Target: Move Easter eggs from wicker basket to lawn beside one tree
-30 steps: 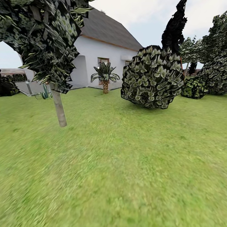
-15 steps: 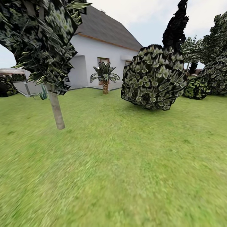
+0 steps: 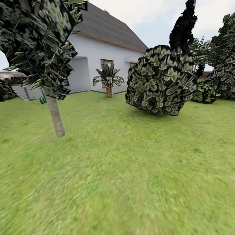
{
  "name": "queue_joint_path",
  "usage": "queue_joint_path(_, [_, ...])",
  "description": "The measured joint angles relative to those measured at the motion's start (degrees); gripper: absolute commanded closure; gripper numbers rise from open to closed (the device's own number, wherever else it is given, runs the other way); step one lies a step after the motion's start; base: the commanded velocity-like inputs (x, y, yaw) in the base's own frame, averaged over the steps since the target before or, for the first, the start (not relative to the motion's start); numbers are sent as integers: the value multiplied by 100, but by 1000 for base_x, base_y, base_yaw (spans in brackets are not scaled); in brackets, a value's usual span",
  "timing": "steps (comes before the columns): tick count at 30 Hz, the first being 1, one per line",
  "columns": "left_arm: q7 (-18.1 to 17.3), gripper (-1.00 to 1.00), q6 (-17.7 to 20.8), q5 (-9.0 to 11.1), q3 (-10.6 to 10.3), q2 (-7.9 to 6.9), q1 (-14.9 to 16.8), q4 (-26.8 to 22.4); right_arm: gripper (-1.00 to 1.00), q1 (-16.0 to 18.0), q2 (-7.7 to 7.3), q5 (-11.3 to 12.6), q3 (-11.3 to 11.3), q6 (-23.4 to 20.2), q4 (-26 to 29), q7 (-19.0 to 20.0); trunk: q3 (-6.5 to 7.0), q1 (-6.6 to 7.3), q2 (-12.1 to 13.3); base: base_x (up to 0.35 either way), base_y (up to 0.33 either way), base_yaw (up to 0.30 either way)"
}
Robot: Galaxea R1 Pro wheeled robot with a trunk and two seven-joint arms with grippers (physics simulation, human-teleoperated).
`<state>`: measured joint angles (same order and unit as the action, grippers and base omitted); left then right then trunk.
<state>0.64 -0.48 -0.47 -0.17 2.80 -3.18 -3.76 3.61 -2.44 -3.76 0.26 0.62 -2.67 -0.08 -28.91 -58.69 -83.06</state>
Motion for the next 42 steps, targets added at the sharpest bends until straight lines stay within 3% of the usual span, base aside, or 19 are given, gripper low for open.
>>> queue_joint_path(42, [0, -100, 8, 0, -7, 0, 0, 8, -100, 0, -1, -6, 0, 1, 0, 0, -7, 0, 0, 333, 0, 12])
